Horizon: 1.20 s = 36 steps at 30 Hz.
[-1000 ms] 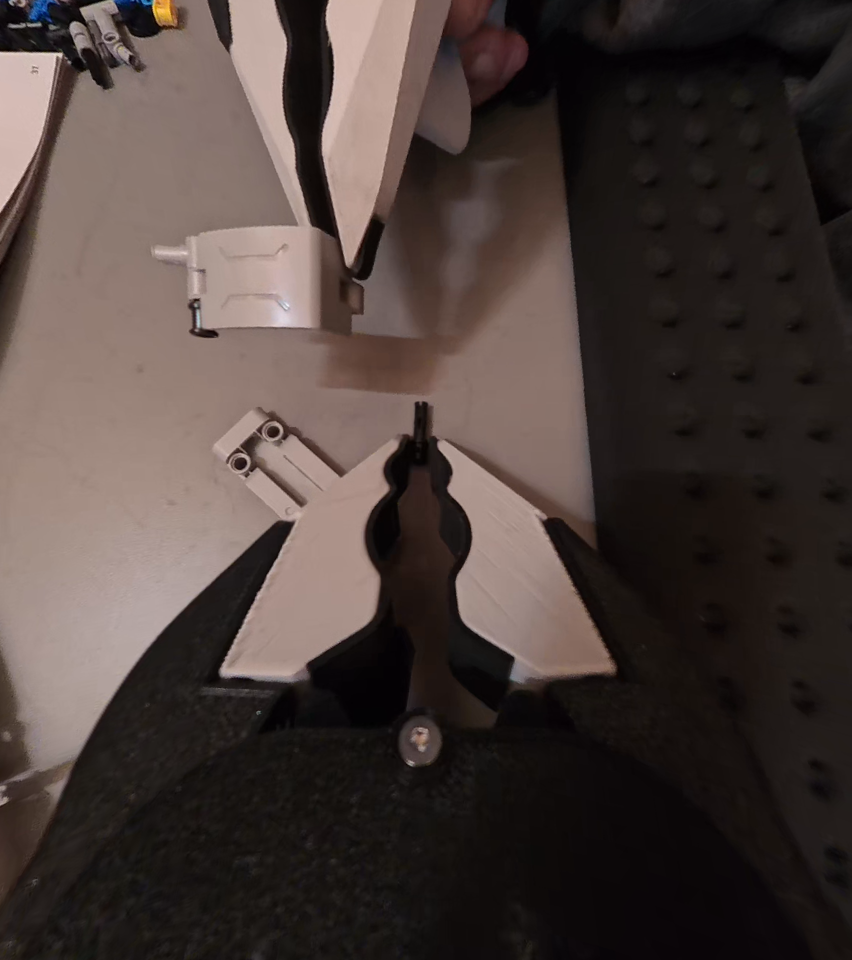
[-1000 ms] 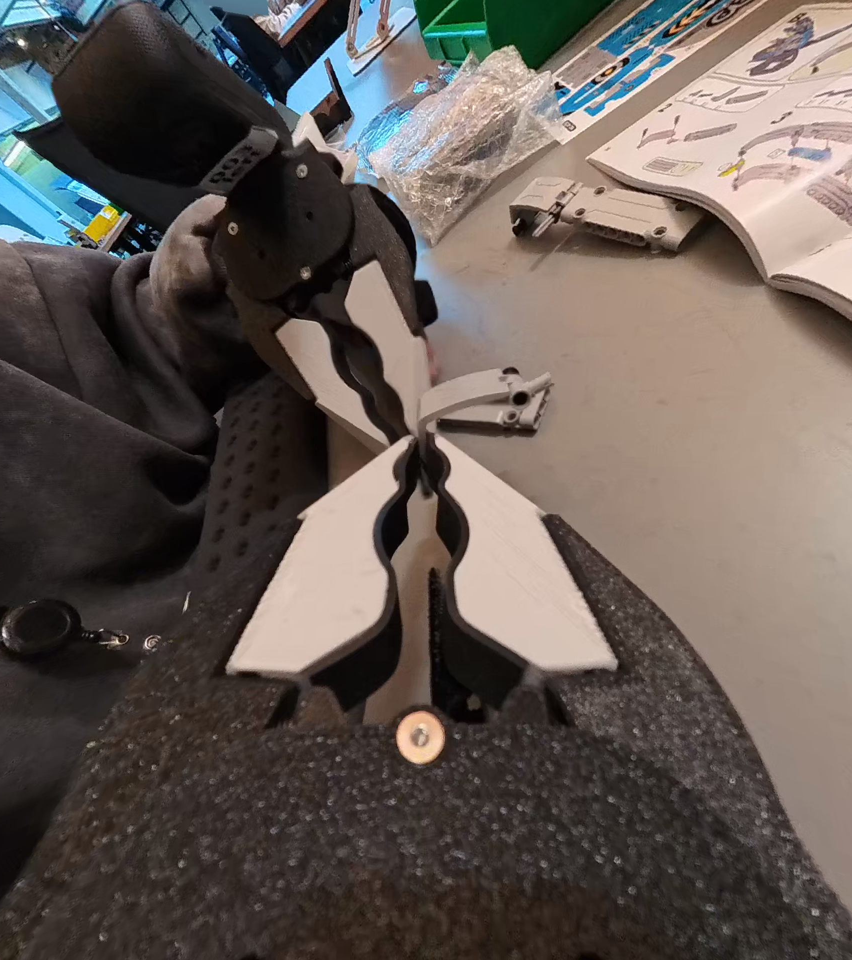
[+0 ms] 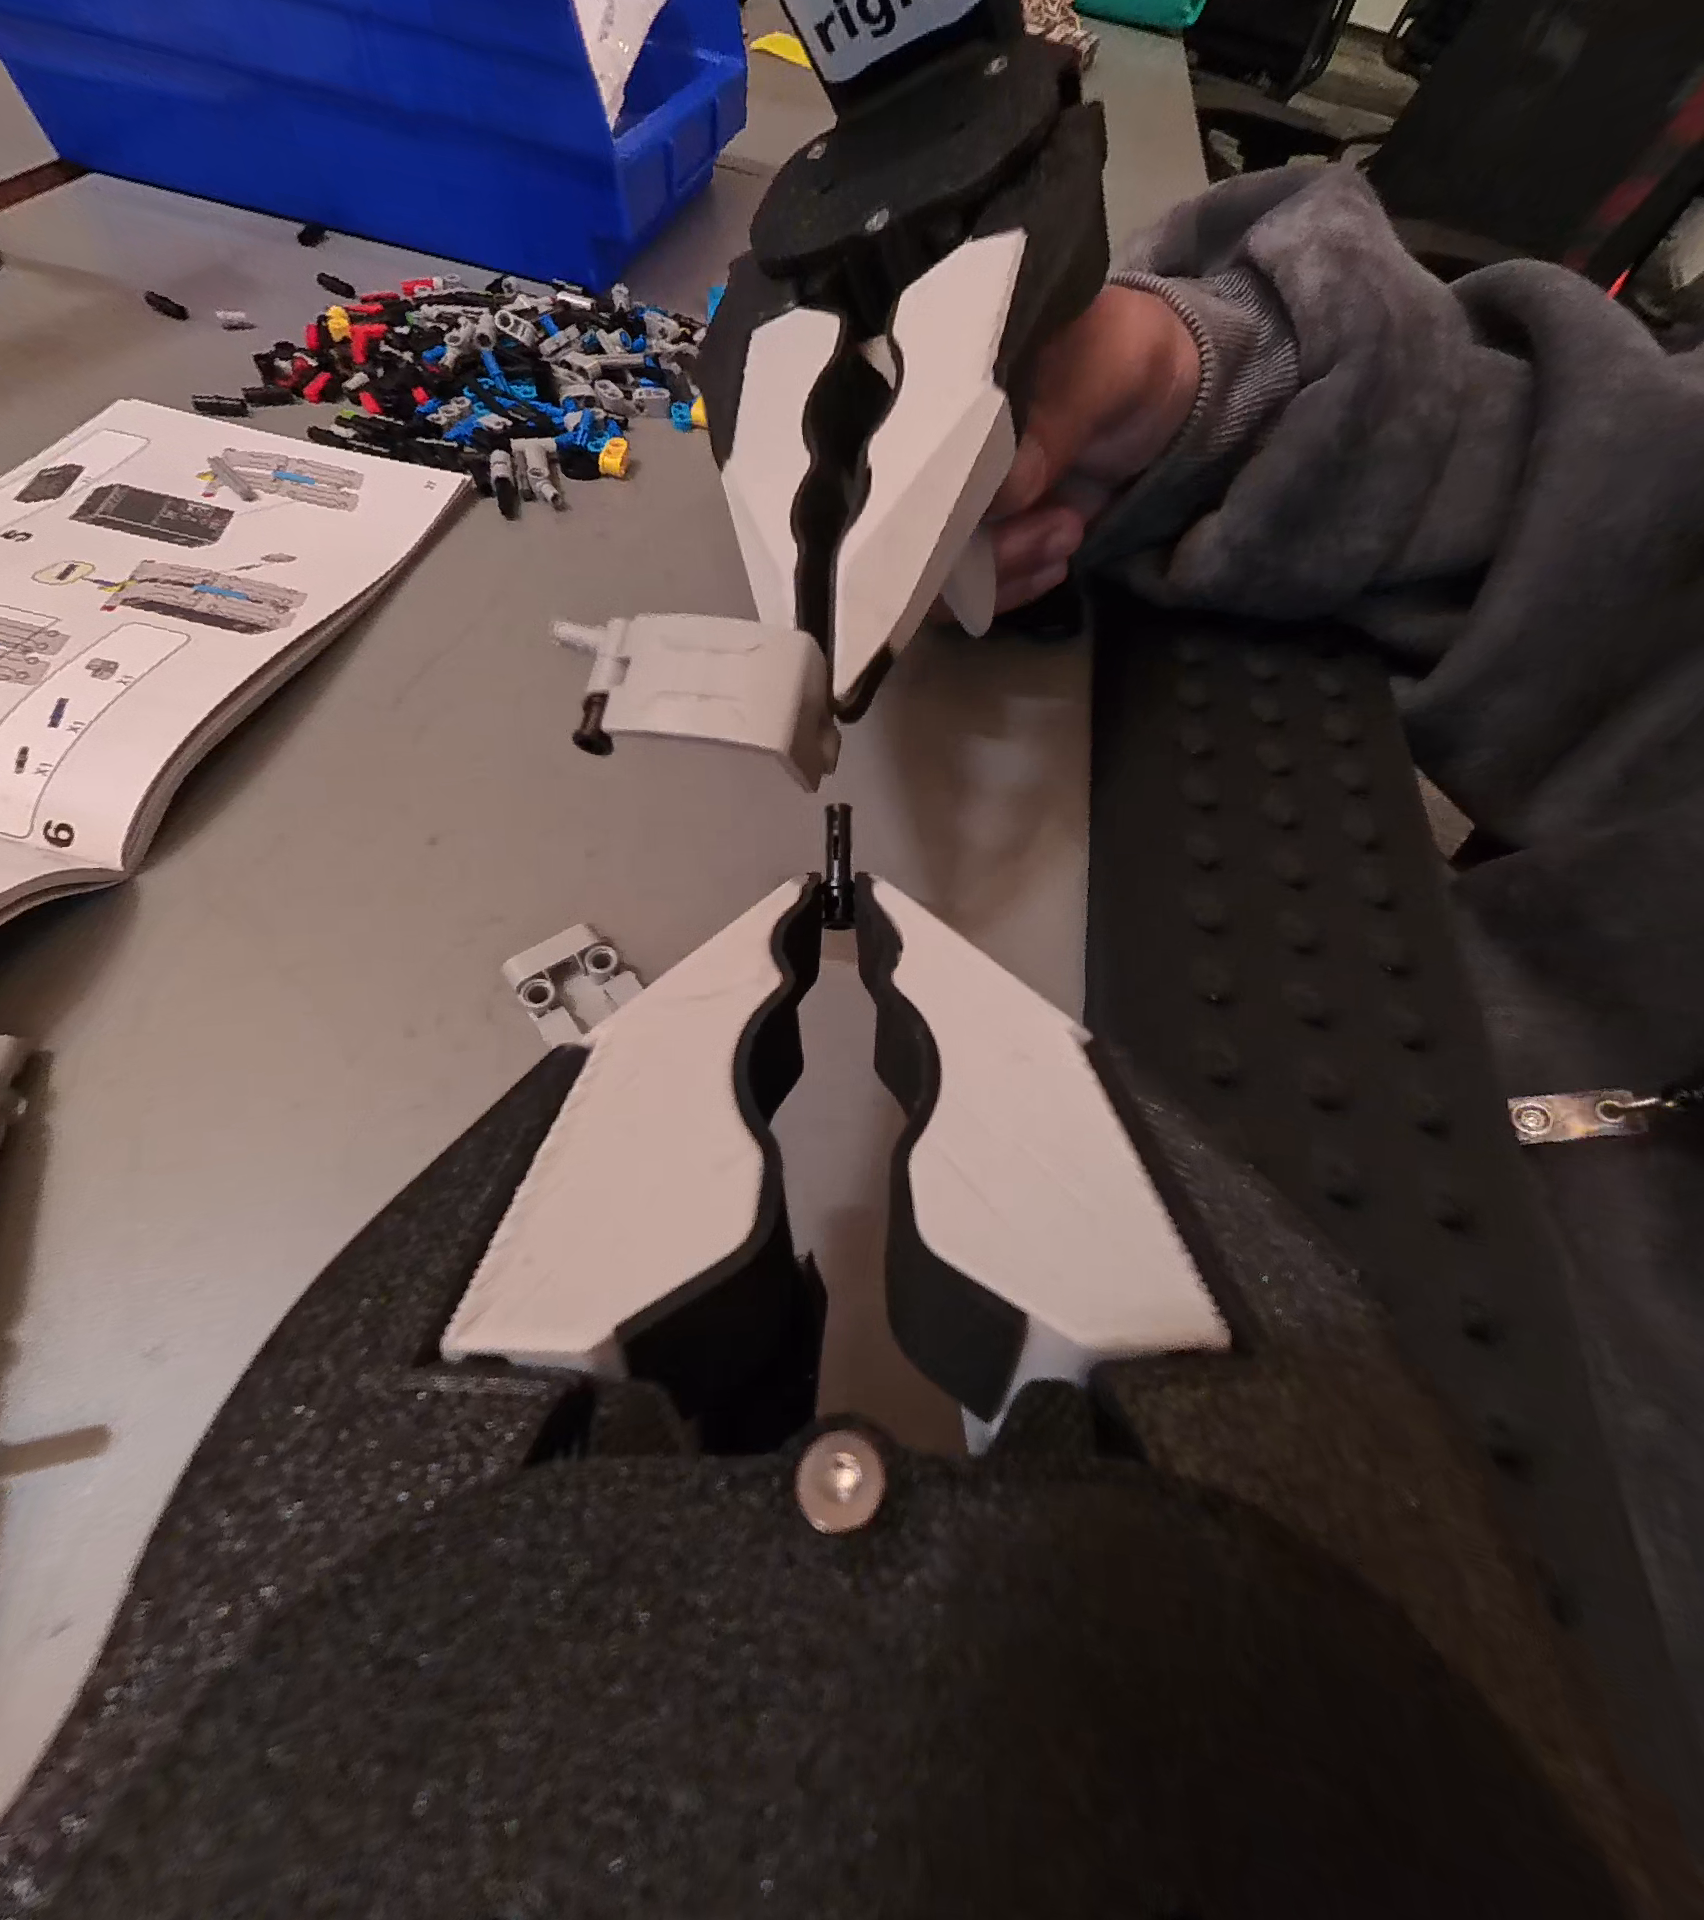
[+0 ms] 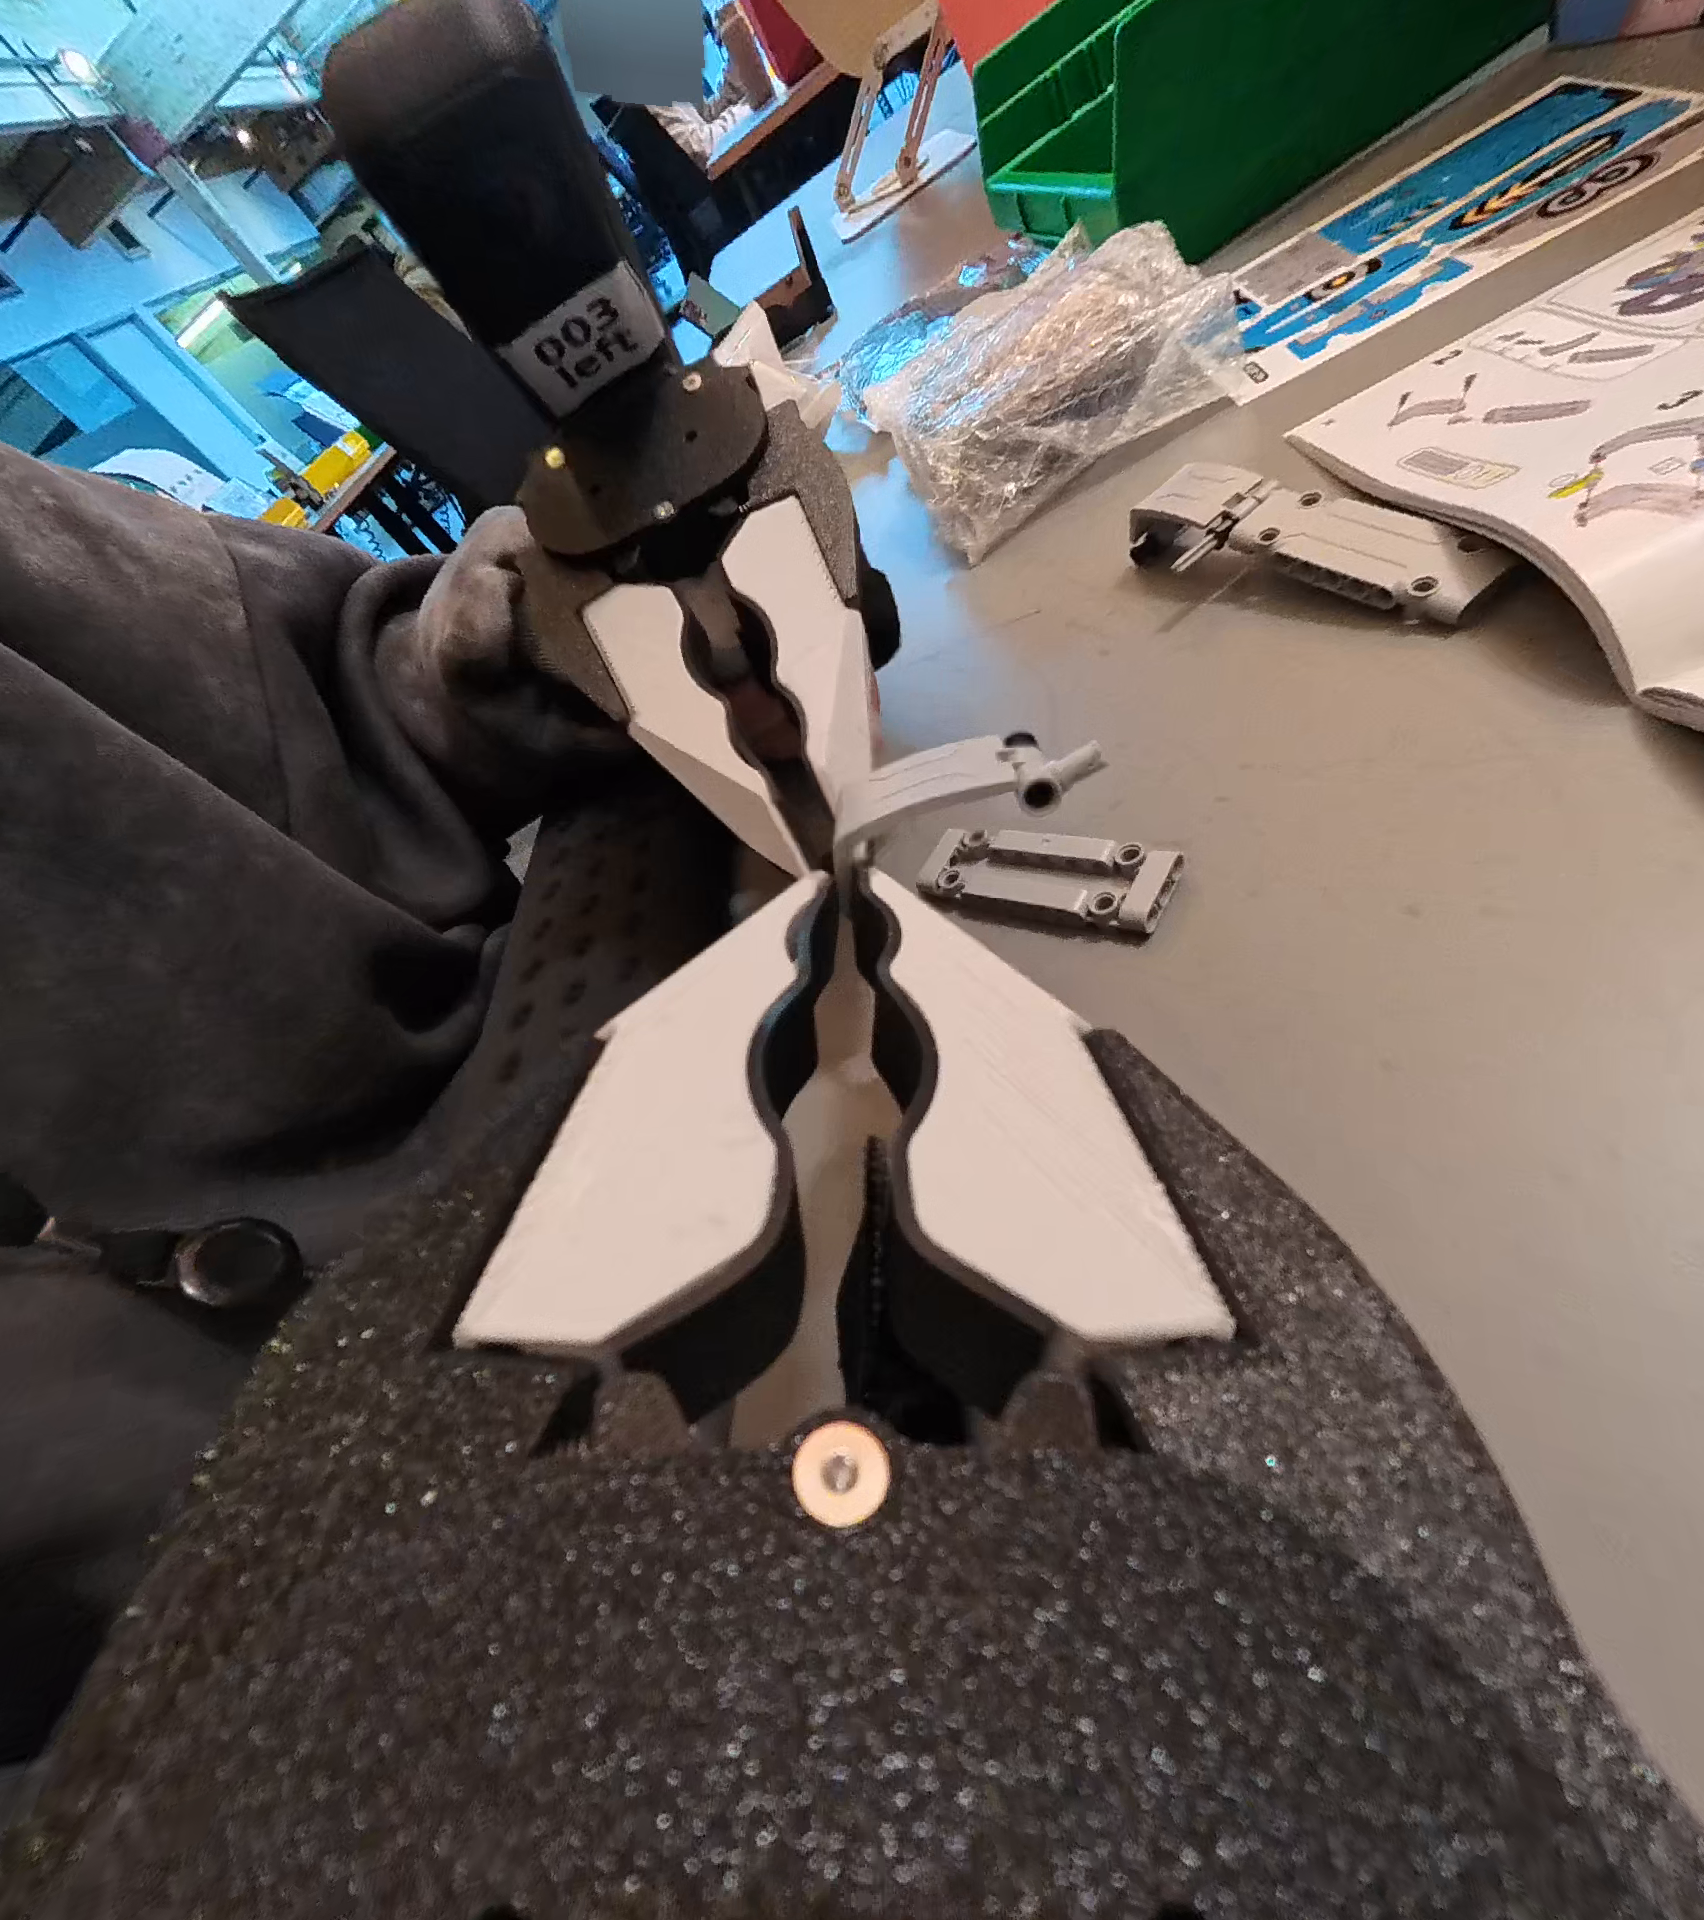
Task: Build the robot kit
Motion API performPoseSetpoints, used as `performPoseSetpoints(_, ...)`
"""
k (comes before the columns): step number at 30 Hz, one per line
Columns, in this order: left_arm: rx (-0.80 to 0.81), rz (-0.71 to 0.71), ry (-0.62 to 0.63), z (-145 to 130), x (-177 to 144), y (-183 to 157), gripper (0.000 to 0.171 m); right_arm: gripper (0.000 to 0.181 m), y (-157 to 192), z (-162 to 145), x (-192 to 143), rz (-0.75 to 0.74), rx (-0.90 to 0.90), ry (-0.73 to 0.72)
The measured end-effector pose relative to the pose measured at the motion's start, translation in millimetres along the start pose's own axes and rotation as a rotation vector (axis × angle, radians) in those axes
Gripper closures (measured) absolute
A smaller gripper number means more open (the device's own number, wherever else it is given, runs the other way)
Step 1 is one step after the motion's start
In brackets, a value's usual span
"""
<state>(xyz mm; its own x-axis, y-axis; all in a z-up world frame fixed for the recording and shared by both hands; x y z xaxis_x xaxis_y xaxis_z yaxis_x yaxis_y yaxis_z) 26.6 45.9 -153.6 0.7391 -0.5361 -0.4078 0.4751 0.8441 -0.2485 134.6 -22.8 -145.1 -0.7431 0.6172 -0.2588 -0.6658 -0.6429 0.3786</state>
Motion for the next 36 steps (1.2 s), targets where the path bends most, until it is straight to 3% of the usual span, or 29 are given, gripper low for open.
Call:
performPoseSetpoints(18,-0.036,-0.053,0.007,0,0,0,0.167,0.18,4,-2,8,0.065,0.017,0.025)
performPoseSetpoints(34,-0.071,-0.094,-0.055,7,1,-5,0.168,0.18,9,5,9,0.166,0.102,-0.061)
performPoseSetpoints(36,-0.096,-0.097,-0.108,14,-2,-4,0.167,0.181,9,11,5,0.143,0.078,-0.107)
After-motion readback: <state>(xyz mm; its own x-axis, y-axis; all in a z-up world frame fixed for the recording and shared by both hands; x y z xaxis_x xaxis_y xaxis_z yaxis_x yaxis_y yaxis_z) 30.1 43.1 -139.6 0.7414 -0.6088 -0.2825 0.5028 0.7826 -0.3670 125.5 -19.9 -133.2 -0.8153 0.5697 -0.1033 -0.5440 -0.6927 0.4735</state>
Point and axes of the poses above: each gripper's, where its closed fingertips meet, x out along the fingers, z out of its top, y = z × x across the jaws, the point moved 6 cm from there along -x, back along the fingers, and after that the axes turned 7 degrees about -x, right-handed, at the moved point
